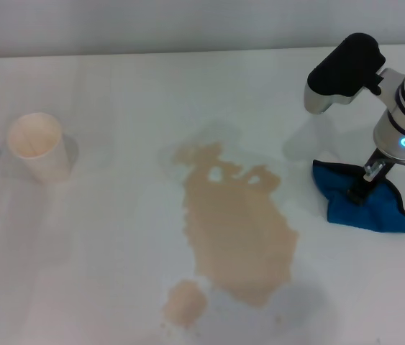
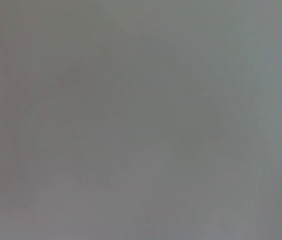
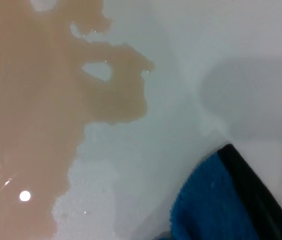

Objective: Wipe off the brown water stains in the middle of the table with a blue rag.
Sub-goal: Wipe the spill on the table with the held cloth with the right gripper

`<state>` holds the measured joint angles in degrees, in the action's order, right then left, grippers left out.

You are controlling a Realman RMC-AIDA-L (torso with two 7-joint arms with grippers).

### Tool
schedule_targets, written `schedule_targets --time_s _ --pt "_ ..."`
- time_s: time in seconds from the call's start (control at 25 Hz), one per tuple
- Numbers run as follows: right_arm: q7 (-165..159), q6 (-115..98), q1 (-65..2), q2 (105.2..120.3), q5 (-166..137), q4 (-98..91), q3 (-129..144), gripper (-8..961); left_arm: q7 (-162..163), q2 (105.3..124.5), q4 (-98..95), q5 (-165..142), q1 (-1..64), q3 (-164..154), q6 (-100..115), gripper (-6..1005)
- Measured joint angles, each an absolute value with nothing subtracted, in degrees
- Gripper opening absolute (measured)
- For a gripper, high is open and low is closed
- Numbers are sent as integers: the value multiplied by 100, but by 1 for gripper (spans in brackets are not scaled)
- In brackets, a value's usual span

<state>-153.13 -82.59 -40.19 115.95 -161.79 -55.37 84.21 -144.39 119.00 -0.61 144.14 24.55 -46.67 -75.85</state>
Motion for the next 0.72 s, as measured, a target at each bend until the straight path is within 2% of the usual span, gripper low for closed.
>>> schedule_targets --time_s 0.72 --pt "-15280 -8382 -4135 11597 -15272 -5738 8806 96 -14361 11900 -185 14414 2462 -4675 -7585 862"
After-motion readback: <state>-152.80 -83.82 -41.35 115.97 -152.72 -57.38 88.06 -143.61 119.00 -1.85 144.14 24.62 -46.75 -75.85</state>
